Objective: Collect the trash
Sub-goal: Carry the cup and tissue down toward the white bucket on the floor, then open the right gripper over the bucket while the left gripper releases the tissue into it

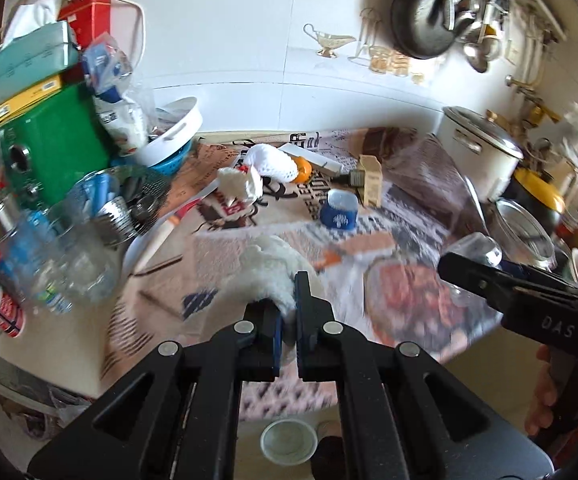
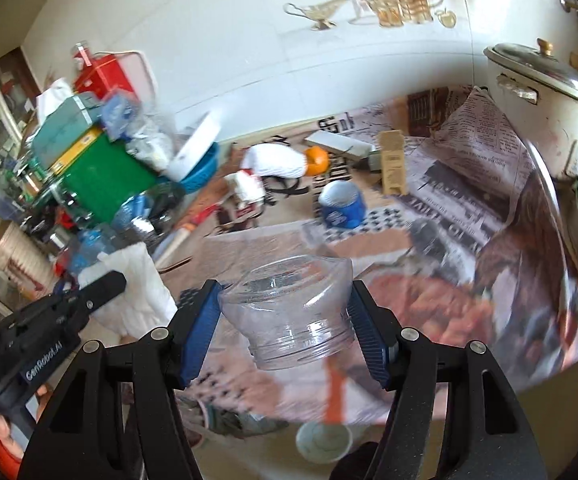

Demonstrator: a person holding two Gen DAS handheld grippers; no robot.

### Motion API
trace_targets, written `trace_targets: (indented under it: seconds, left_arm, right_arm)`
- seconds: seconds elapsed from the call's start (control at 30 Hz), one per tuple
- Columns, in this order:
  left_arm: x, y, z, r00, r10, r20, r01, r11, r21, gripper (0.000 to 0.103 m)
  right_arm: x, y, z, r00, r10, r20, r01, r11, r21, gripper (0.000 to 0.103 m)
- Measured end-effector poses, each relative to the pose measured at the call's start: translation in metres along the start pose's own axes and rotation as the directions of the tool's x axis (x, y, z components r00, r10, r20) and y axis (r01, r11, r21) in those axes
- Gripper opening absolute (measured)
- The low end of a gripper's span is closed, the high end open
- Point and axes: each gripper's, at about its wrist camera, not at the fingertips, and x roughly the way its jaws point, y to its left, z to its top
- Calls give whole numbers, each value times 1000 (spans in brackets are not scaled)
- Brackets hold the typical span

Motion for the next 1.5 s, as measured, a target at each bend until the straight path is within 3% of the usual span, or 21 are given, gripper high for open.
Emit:
trace_targets:
  seconds: [0.3,0.63,0.9,1.07,1.23,1.5]
  left_arm:
    - [-63,23,-63,998,-50,-33,52,997,63,4]
    - [-72,35,-118,990,-65,-124,64,998,-5,4]
    - [-23,32,-177,973,-28,-229,11,997,-77,4]
    - [22,33,-230,959,24,-282,-60,991,-121,4]
    - [67,37,-293,936,99,-337,-153,979,-137,4]
    - [144,50,-388,896,110,-430,-189,971,-146,4]
  right_arm:
    - [-39,57,-64,999,-45,29,43,998,47,61]
    - [-47,70,-112,996,-62,-60,65,997,46,61]
    - [-3,41,-167,979,-74,-192,86,995,54,61]
    - [34,13,-207,963,-76,-257,89,995,39,61]
    - [90,-18,-250,945,-84,-315,95,995,17,61]
    - [184,-53,-324,918,-63,-391,78,997,23,61]
